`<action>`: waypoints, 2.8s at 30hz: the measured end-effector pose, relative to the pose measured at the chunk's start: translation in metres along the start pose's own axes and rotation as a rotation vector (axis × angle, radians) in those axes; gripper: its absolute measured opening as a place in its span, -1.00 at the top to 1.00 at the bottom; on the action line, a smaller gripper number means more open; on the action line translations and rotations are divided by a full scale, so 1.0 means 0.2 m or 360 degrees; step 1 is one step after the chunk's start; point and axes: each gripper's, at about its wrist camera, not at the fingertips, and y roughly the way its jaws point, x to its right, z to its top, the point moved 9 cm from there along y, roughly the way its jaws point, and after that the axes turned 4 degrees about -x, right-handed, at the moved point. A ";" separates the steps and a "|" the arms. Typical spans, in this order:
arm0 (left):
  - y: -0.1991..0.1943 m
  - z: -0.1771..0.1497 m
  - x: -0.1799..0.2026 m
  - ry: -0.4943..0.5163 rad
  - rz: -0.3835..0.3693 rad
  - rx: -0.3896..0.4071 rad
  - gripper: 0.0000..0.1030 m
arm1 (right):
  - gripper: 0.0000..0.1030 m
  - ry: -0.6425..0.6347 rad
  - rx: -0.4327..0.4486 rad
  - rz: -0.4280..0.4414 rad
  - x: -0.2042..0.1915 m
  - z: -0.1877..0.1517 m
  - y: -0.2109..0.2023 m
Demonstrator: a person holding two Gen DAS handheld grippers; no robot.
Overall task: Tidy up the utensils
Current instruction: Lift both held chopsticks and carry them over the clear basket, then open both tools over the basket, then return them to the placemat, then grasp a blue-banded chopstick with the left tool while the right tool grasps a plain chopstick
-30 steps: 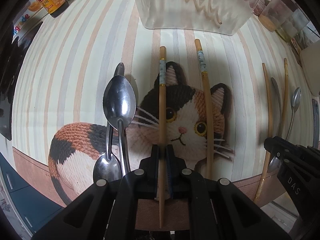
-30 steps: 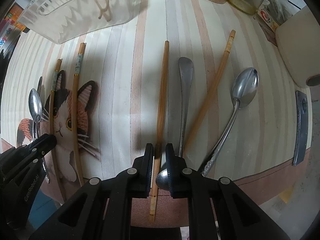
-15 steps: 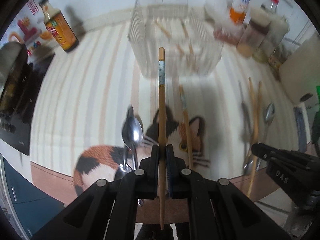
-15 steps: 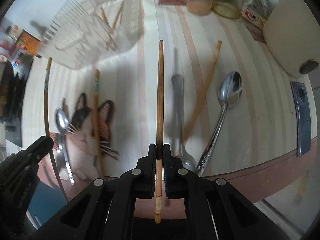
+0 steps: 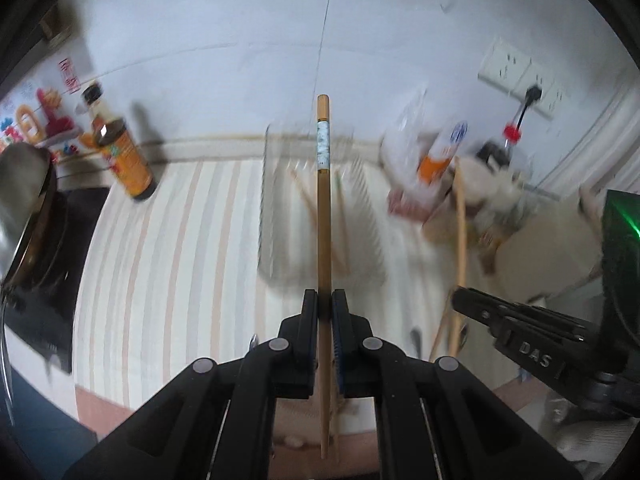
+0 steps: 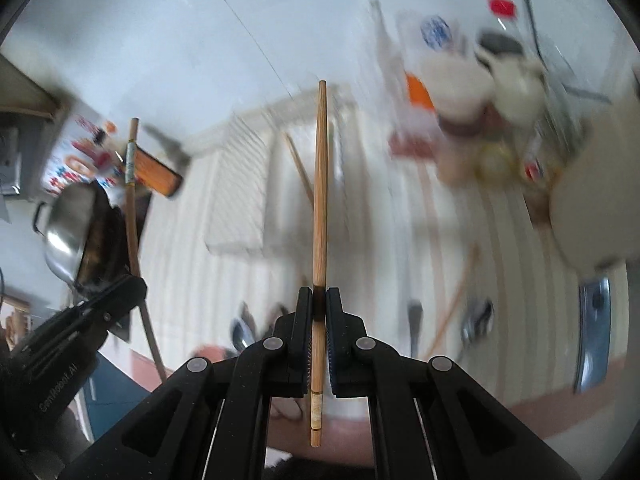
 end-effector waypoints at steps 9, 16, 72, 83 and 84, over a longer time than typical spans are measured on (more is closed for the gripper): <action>0.38 0.44 -0.06 -0.0177 -0.0182 -0.0318 0.91 | 0.87 0.0098 -0.0123 0.0052 -0.04 0.51 0.34; 0.68 0.53 -0.16 -0.0287 -0.0182 -0.0512 0.90 | 0.87 0.0130 -0.0259 -0.0015 0.00 0.65 0.64; 0.95 -0.75 -0.05 -0.0023 0.0236 -0.0647 0.91 | 0.88 0.0152 -0.0423 -0.0482 0.75 -0.25 0.71; 0.93 -0.76 -0.06 -0.0047 0.0216 -0.0642 0.91 | 0.81 0.0073 -0.0561 -0.0530 0.66 -0.41 0.70; 0.92 -0.76 -0.07 -0.0045 0.0216 -0.0644 0.91 | 0.79 0.0084 -0.0564 -0.0528 0.66 -0.42 0.69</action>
